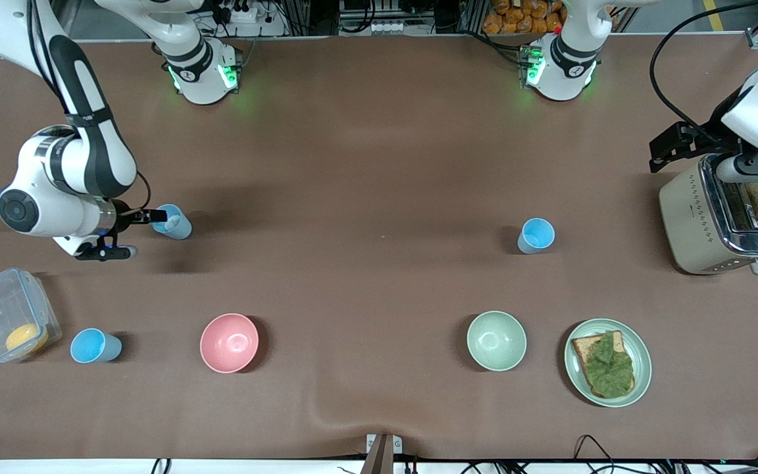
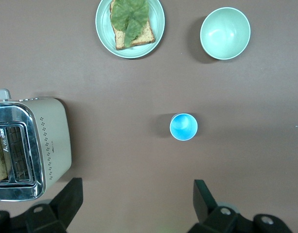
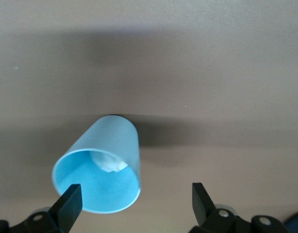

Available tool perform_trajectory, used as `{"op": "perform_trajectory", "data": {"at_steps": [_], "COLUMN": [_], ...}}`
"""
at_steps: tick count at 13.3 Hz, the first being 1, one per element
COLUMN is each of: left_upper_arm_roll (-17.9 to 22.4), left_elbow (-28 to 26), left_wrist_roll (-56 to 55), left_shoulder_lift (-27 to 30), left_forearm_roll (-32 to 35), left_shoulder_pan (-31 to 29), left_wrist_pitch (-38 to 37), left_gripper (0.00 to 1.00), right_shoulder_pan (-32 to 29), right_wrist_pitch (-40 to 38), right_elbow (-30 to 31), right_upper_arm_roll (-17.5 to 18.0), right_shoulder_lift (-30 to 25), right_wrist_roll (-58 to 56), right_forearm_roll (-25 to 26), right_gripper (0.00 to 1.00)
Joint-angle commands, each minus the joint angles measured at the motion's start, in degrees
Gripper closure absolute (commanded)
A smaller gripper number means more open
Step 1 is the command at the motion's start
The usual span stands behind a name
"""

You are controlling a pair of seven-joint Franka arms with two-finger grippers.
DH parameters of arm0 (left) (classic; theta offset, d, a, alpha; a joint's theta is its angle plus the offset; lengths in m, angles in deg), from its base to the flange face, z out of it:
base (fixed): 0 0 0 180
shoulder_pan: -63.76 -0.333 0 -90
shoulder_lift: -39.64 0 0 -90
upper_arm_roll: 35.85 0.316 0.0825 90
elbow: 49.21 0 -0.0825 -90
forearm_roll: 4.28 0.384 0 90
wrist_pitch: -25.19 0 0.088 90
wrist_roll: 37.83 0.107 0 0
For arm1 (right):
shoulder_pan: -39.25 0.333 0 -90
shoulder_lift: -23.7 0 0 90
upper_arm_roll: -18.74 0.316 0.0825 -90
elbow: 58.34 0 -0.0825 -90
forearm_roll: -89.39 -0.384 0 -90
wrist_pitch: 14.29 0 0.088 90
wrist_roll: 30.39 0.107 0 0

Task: Stack blue cups with both arms
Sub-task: 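Reach the right gripper down to the blue cup beside the saucepan, then grasp the blue cup with the right gripper and lift it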

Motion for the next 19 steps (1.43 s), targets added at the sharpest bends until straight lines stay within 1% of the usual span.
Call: {"op": "perform_trajectory", "data": {"at_steps": [1, 2, 3, 4, 6, 7, 8, 9, 10, 12, 14, 15, 17, 18, 19], "left_upper_arm_roll": [-0.30, -0.30, -0.30, -0.30, -0.30, -0.30, -0.30, -0.30, -0.30, -0.30, -0.30, -0.30, -0.30, -0.30, -0.30], "left_elbow": [0.88, 0.88, 0.88, 0.88, 0.88, 0.88, 0.88, 0.88, 0.88, 0.88, 0.88, 0.88, 0.88, 0.88, 0.88], "left_wrist_roll": [-1.21, -1.12, -1.12, -1.21, -1.12, -1.12, -1.12, -1.12, -1.12, -1.03, -1.03, -1.20, -1.12, -1.03, -1.03], "left_shoulder_lift": [-0.16, -0.16, -0.16, -0.16, -0.16, -0.16, -0.16, -0.16, -0.16, -0.16, -0.16, -0.16, -0.16, -0.16, -0.16], "left_forearm_roll": [0.50, 0.41, 0.50, 0.50, 0.41, 0.41, 0.41, 0.41, 0.50, 0.41, 0.50, 0.41, 0.50, 0.41, 0.41], "left_shoulder_pan": [0.32, 0.15, 0.15, 0.24, 0.15, 0.06, 0.06, 0.06, -0.03, -0.20, -0.03, 0.15, -0.03, -0.11, -0.12], "left_wrist_pitch": [-0.91, -0.91, -1.00, -0.91, -1.00, -1.00, -0.91, -0.91, -1.00, -1.00, -1.00, -1.00, -1.00, -1.00, -1.00], "left_gripper": [0.00, 0.00, 0.00, 0.00, 0.00, 0.00, 0.00, 0.00, 0.00, 0.00, 0.00, 0.00, 0.00, 0.00, 0.00], "right_shoulder_pan": [-0.84, -0.93, -0.93, -0.93, -1.19, -1.28, -1.28, -1.46, -1.72, -1.29, 0.46, 3.17, 10.10, 13.88, 17.14], "right_wrist_pitch": [0.36, 0.36, 0.36, 0.45, 0.36, 0.18, -0.08, -0.43, -0.78, -1.22, -5.07, -7.79, -11.84, -11.77, -11.68], "right_elbow": [-0.17, -0.17, -0.17, -0.17, -0.17, -0.17, -0.26, -0.26, -0.26, -1.57, -5.08, -7.36, -13.67, -16.49, -19.56], "right_upper_arm_roll": [0.35, 0.35, 0.35, 0.35, 0.35, 0.35, 0.35, 0.35, 0.35, 0.35, 0.70, 0.70, 0.79, 0.79, 0.88], "right_shoulder_lift": [0.67, 1.02, 1.46, 1.64, 2.87, 2.96, 2.96, 3.05, 3.40, 3.58, 4.28, 4.28, 5.33, 6.99, 8.92], "right_wrist_roll": [-1.32, -1.32, -1.32, -1.32, -1.23, -1.23, -1.15, -0.36, -0.79, -0.27, 1.13, 5.40, 14.45, 19.11, 23.25], "right_forearm_roll": [-0.83, -0.92, -1.10, -1.19, -2.85, -3.38, -3.82, -5.30, -8.01, -8.66, -9.79, -12.15, -13.84, -14.10, -16.54], "right_gripper": [0.00, 0.00, 0.11, 0.25, 0.62, 0.78, 0.98, 1.00, 1.00, 1.00, 1.00, 1.00, 1.00, 1.00, 1.00]}}
